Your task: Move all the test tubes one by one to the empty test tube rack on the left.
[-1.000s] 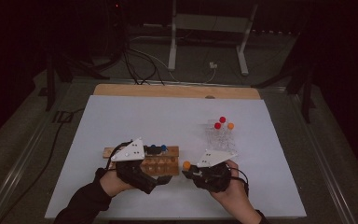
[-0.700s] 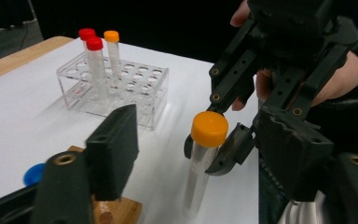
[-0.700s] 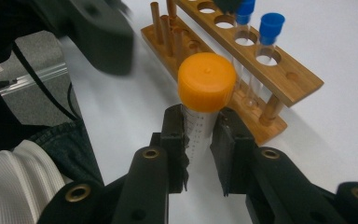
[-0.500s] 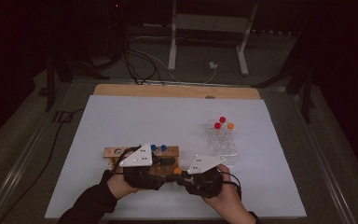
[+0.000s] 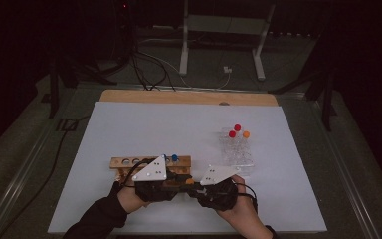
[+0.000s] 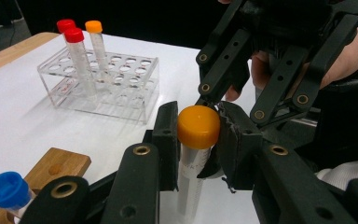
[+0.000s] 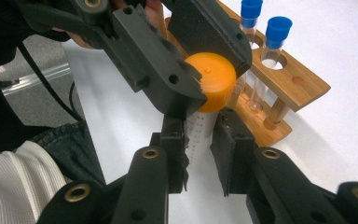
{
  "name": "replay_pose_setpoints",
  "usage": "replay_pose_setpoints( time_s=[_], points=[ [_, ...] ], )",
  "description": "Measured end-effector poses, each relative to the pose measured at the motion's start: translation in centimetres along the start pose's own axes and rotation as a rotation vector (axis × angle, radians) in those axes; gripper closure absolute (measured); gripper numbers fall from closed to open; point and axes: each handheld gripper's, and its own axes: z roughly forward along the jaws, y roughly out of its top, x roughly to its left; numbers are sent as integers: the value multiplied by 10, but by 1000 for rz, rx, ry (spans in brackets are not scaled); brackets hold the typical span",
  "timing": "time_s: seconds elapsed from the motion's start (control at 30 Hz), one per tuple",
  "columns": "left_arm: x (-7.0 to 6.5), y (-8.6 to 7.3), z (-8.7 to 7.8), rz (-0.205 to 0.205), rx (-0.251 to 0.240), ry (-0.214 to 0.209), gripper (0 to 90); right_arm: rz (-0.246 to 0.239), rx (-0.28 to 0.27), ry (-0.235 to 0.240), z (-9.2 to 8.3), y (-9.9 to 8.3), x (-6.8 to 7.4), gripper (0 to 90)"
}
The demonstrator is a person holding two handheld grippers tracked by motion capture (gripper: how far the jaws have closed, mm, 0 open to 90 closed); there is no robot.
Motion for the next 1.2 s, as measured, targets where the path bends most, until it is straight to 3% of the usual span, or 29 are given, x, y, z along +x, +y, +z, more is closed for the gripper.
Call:
replay_pose_setpoints(
  time_s=[0.1, 0.13, 0.3, 0.43, 0.57, 0.73, 0.93, 1.0, 1.2],
  points=[
    [0, 0, 0, -2, -9, 5, 714, 6, 4, 4, -1, 0, -2, 735],
    [1, 1, -1, -5, -9, 4, 714, 7, 10, 8, -1, 0, -2, 687],
    [5, 7, -15, -22, -55, 44, 715, 10, 4, -43, -7, -2, -9, 574],
    [9, 13, -28, -26, -83, 78, 715, 34, -37, -83, -18, -2, -18, 473],
    [13, 19, -43, -25, -118, 108, 715, 60, -70, -120, -30, -2, -29, 396],
    [19, 25, -62, -27, -150, 184, 715, 129, -113, -172, -49, -6, -49, 312],
    [30, 25, -84, -47, -182, 265, 715, 192, -183, -288, -66, -11, -65, 126],
    [34, 23, -89, -57, -189, 290, 715, 208, -202, -293, -71, -15, -73, 21],
    [44, 16, -97, -79, -191, 327, 715, 238, -208, -352, -81, -28, -95, 0]
  ],
)
